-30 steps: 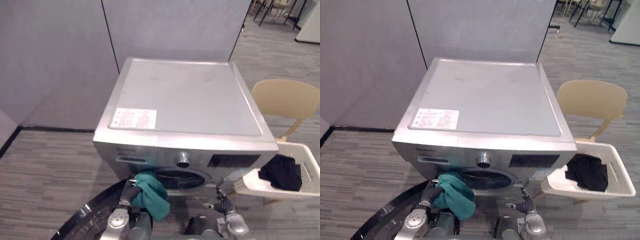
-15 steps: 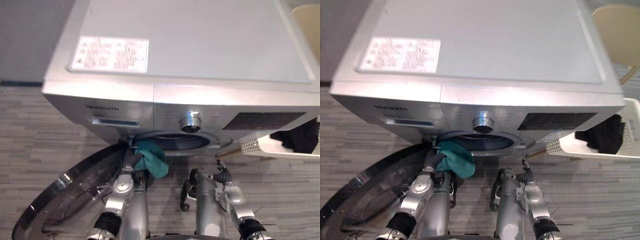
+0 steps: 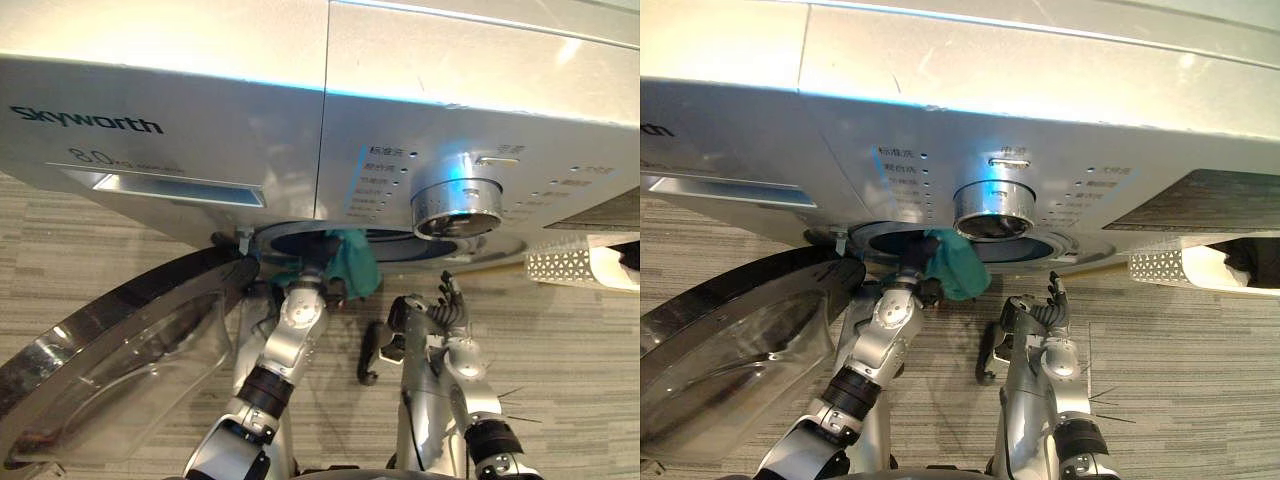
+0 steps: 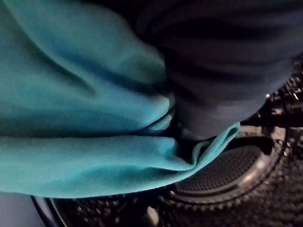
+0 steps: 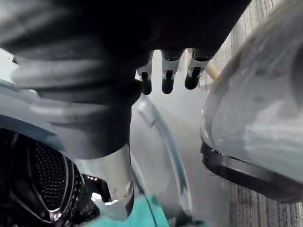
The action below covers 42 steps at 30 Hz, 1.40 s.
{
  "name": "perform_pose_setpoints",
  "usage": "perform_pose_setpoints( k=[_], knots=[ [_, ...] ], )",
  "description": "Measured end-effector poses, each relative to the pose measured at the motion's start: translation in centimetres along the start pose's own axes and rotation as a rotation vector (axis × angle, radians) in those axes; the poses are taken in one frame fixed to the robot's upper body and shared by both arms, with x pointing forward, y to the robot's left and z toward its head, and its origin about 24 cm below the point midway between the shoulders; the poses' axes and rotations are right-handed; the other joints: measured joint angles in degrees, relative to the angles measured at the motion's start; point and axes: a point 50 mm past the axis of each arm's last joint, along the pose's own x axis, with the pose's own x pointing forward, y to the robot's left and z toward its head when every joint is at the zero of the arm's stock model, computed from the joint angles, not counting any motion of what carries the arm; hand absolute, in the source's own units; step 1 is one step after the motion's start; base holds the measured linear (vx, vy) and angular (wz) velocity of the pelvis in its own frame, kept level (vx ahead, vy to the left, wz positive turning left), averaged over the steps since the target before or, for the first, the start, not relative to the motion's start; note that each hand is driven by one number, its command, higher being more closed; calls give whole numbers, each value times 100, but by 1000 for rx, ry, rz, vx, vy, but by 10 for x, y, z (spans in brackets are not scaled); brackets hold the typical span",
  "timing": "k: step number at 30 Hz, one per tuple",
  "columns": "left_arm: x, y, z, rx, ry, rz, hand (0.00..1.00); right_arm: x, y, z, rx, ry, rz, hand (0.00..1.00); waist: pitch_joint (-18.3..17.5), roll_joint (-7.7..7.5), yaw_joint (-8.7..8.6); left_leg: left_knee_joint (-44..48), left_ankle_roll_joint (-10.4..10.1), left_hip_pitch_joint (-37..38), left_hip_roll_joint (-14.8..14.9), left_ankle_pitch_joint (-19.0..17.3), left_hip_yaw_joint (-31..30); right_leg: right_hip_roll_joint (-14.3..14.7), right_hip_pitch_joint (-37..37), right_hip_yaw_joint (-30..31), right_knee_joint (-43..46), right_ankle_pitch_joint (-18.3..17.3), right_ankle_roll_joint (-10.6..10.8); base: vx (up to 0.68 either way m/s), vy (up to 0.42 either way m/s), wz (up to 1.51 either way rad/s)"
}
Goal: Pick up the laundry basket with both hands and put the clothes into the washing machine.
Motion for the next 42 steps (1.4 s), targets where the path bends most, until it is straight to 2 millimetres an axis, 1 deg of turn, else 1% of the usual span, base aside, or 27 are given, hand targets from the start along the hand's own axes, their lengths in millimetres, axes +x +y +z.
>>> perform_pose_setpoints(
  k=[2, 3, 5, 6, 7, 9, 11, 13, 14, 15, 16, 17, 20, 24, 26, 28, 31, 33, 35, 36, 37, 38, 42],
  knots=[
    [11, -18, 18, -52, -63, -43, 100, -4, 4, -3, 15, 10, 3, 0, -70, -61, -20, 46, -23, -13, 67, -14, 11, 13, -42, -5, 65, -21, -40, 15, -112, -7],
    [14, -23, 22, -65, -79, -50, 100, -5, 4, -4, 14, 13, 2, 0, -113, -59, -22, 75, -34, -41, 76, -21, -2, 16, -61, -14, 89, -34, -57, -2, -97, -5],
    [25, -37, 41, -95, -141, -66, 100, -8, 2, -9, 11, 28, -2, 0, -306, -104, -42, 188, -64, -164, 120, -45, -47, 44, -173, -33, 195, -72, -86, -7, -92, -7],
    [27, -36, 42, -96, -138, -48, 100, -8, 3, -9, 11, 28, -1, 0, -340, -138, -48, 206, -77, -177, 134, -53, -48, 53, -198, -27, 218, -76, -91, -22, -95, -11],
    [30, -34, 41, -91, -132, -33, 100, -8, 3, -9, 10, 28, 2, 0, -470, -181, -62, 251, -81, -268, 166, -55, -68, 89, -293, -31, 249, -75, -92, -27, -109, -12],
    [33, -33, 44, -87, -138, -12, 100, -7, 7, -6, 10, 20, 13, 0, -527, -229, -94, 335, -83, -349, 220, -56, -96, 131, -370, -36, 312, -73, -97, -20, -80, -13],
    [39, -35, 45, -18, -150, -4, 100, -7, 11, -6, 16, 18, 26, 0, -690, -304, -116, 419, -97, -500, 261, -66, -94, 154, -544, -12, 394, -65, -113, -12, -70, -11],
    [49, -33, 49, 48, -158, 9, 100, -6, 16, -3, 29, 11, 34, 0, -727, -325, -172, 488, -94, -549, 274, -67, -108, 164, -592, -4, 444, -59, -122, -3, -60, -9],
    [58, -29, 56, 130, -184, 26, 0, -6, 21, 0, 37, 2, 46, 0, -836, -407, -189, 514, -93, -630, 331, -67, -79, 214, -754, 67, 478, -35, -123, -10, -65, -19],
    [62, -27, 60, 170, -200, 32, 0, -5, 23, 2, 39, -4, 50, 0, -842, -405, -190, 538, -90, -659, 367, -69, -84, 255, -782, 65, 479, -22, -112, -23, -73, -29],
    [70, -24, 69, 271, -231, 32, 0, -3, 24, 6, 42, -17, 53, 0, -907, -411, -208, 579, -90, -771, 422, -69, -84, 306, -896, 61, 492, 3, -96, -19, -62, -29],
    [75, -18, 77, 382, -268, 39, 0, -1, 26, 9, 45, -29, 56, 0, -911, -415, -229, 605, -89, -828, 465, -69, -93, 336, -965, 54, 491, 55, -125, -14, -55, -23],
    [78, -6, 80, 560, -300, 68, 0, 0, 28, 13, 57, -50, 61, 0, -912, -416, -305, 610, -89, -891, 488, -68, -99, 333, -1040, 56, 493, 83, -150, 10, -48, -7],
    [89, 0, 80, 795, -291, 100, 0, 3, 29, 20, 77, -85, 71, 0, -912, -416, -312, 608, -90, -895, 486, -68, -96, 325, -1048, 51, 512, 89, -168, 28, -58, 1],
    [93, 8, 82, 861, -270, 141, 0, 5, 30, 23, 91, -96, 79, 0, -912, -416, -326, 604, -91, -914, 486, -68, -97, 325, -1058, 34, 512, 87, -171, 26, -51, 1],
    [97, 15, 84, 903, -240, 186, 0, 5, 29, 24, 111, -100, 74, 0, -911, -416, -326, 598, -92, -946, 484, -67, -102, 322, -1088, 28, 512, 86, -171, 22, -50, 1],
    [99, 32, 85, 903, -183, 277, 0, 5, 29, 25, 122, -109, 76, 0, -910, -416, -323, 587, -94, -1008, 472, -65, -106, 312, -1144, 18, 512, 86, -173, 28, -47, 2],
    [100, 46, 77, 894, -104, 312, 0, 5, 29, 25, 132, -107, 74, 0, -909, -415, -328, 569, -94, -1014, 461, -64, -106, 301, -1144, 13, 499, 86, -172, 35, -42, 3],
    [98, 62, 61, 886, 29, 330, 0, 6, 29, 26, 151, -103, 77, 0, -904, -415, -327, 545, -95, -1017, 456, -64, -102, 297, -1144, 8, 474, 86, -172, 34, -38, 1],
    [97, 66, 56, 883, 68, 328, 0, 6, 30, 26, 156, -101, 83, 0, -903, -414, -326, 543, -95, -1018, 455, -64, -100, 294, -1144, 7, 471, 86, -171, 37, -44, 1],
    [95, 73, 47, 886, 136, 325, 0, 6, 30, 26, 157, -102, 92, 0, -891, -414, -327, 537, -95, -1018, 455, -64, -97, 293, -1144, 7, 465, 86, -171, 28, -37, 1],
    [94, 75, 43, 911, 180, 305, 0, 6, 30, 26, 158, -102, 95, 0, -872, -419, -325, 519, -96, -1019, 455, -62, -91, 292, -1146, 7, 450, 86, -170, 26, -38, 1],
    [94, 80, 44, 943, 197, 302, 0, 10, 29, 30, 156, -111, 95, 0, -834, -417, -351, 398, -154, -1012, 457, -26, -73, 286, -1151, -12, 355, 103, -190, 21, -50, 0]
  ],
)
